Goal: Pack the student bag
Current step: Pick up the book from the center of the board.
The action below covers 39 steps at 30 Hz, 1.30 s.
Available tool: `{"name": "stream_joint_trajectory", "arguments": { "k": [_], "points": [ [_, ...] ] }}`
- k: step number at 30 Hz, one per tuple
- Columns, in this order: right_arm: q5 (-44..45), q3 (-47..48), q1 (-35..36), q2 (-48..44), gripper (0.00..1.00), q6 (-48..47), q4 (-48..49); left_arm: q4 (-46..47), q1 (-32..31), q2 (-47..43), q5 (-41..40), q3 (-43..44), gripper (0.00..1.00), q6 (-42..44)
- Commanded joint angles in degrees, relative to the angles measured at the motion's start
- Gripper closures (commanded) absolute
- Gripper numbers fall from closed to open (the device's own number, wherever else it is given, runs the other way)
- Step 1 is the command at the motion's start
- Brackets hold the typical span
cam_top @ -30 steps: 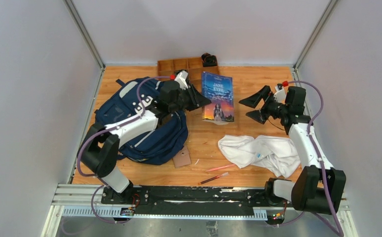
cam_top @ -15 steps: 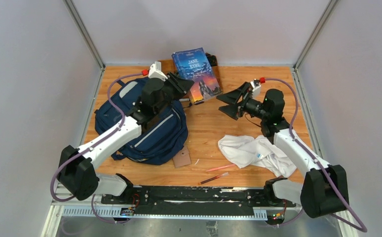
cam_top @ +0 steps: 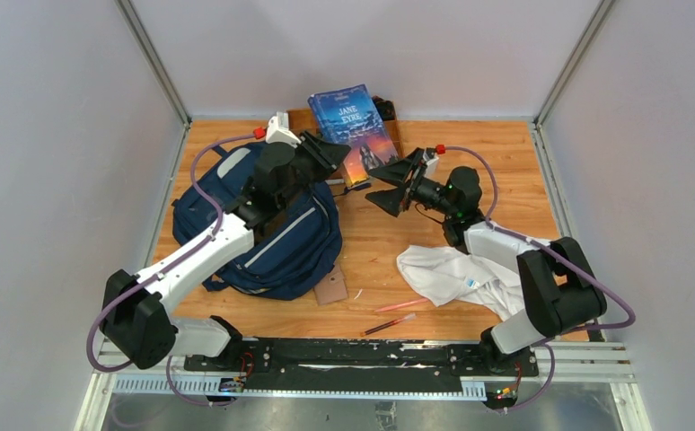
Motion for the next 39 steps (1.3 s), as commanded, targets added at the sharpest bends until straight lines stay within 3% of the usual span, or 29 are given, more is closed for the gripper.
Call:
{"name": "stream_joint_trajectory", "arguments": {
  "k": [1,9,15,25,29,35,37,39],
  "points": [
    [-0.48,1.65,1.06,2.72,0.00,3.96,11.05,11.01,-0.23,-3.77,2.50,4.41,1.00,-1.33],
    [3.62,2.26,1.21,8.56,0.00,9.05,26.73,10.96,-1.25,-5.76,2.41,3.23,1.00,-1.42],
    [7.15,0.50,-0.46,7.49,0.00,7.70,28.42,10.83,-1.28,-7.34,1.62,0.83,1.00,-0.28],
    [9.61,-0.67,-4.28,1.34,0.00,3.86,23.34,10.74,-1.21,-7.76,1.24,-3.23,1.00,-1.23],
    [8.92,-0.35,-4.20,1.44,0.14,3.40,23.27,10.74,-1.22,-6.81,1.73,-3.66,1.00,-1.66],
    [9.87,-1.19,-4.20,1.98,0.59,3.09,24.90,10.79,-1.29,-5.12,2.39,-4.53,1.00,-2.32],
    [9.85,-0.98,-4.26,1.75,0.64,2.29,24.40,10.75,-1.32,-4.82,2.15,-5.18,1.00,-2.65],
    [9.61,-0.70,-4.28,1.42,0.60,1.24,23.15,10.83,-1.34,-4.41,2.03,-5.72,1.00,-3.26]
  ]
}}
